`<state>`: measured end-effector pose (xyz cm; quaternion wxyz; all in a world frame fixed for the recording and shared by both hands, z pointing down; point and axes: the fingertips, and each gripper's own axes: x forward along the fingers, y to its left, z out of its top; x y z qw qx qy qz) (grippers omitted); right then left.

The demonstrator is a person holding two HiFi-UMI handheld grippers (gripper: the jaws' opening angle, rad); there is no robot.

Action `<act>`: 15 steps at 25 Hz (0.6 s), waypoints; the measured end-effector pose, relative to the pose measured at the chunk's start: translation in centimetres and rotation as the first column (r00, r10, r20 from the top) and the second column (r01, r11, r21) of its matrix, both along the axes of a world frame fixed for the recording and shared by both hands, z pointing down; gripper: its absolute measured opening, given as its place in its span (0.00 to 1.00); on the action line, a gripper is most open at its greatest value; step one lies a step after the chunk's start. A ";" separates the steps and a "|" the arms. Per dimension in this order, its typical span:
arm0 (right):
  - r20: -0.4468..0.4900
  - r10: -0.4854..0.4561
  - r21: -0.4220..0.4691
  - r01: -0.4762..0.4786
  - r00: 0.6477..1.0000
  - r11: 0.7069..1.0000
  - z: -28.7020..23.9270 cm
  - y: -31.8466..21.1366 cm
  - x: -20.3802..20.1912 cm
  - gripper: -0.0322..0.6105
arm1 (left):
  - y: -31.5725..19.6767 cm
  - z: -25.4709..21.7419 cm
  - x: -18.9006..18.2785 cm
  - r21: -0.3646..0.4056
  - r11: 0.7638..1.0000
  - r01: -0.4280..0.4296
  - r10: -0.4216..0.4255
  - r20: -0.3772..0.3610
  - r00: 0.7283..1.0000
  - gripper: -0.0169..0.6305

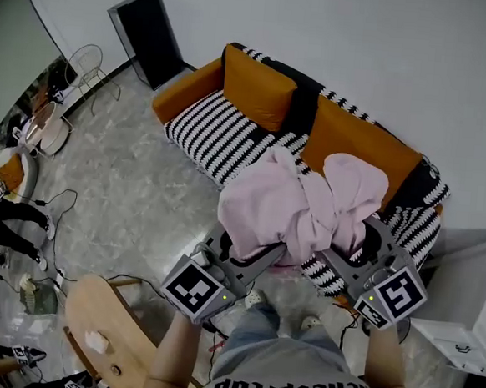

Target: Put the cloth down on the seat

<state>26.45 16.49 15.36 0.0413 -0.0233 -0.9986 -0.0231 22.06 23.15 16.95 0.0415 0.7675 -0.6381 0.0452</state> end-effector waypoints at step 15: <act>-0.046 0.070 -0.012 -0.070 0.997 0.997 1.4 1.4 -5.6 0.48 | 1.1 1.5 -6.0 -0.024 0.997 -0.069 0.068 -0.034 0.997 0.38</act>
